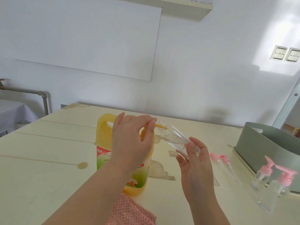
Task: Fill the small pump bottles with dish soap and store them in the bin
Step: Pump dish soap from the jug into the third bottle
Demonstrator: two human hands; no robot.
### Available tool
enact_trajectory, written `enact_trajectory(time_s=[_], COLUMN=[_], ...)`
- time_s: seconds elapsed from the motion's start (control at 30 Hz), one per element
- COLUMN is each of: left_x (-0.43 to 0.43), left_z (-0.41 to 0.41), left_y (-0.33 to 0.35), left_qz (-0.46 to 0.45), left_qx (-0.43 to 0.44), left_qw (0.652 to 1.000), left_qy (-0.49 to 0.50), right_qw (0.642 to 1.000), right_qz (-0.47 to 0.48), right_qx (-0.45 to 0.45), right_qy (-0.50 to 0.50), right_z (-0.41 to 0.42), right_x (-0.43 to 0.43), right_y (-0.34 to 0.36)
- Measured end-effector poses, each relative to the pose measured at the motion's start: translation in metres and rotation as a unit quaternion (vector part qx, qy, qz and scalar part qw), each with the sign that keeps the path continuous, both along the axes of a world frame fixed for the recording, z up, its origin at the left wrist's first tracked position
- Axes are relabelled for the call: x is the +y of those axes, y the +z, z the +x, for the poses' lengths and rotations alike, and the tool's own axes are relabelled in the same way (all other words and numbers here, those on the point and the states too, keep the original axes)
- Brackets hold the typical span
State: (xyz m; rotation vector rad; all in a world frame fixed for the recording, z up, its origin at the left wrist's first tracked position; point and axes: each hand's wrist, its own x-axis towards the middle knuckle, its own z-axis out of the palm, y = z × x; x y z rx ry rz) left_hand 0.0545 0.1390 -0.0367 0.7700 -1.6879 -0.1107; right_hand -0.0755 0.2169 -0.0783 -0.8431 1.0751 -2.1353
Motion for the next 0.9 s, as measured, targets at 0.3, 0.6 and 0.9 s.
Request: enact_trajectory(time_s=[0.3,0.6,0.9], left_x=[0.004,0.006,0.004], left_z=[0.012,0.016,0.003], left_y=[0.022,0.036,0.013], left_qz=[0.113,0.174,0.071], left_qx=[-0.046,-0.019,0.018], left_qw=[0.991,0.982,0.997], left_qy=[-0.049,-0.077,-0.036], right_qw=[0.999,0.999,0.999], right_qz=[0.005,-0.029,-0.027], right_qx=[0.032,0.008,0.016], right_qy=[0.007,0.019,0.014], right_z=[-0.003,-0.001,0.000], right_x=[0.007,0.008,0.003], right_y=[0.006,0.013,0.003])
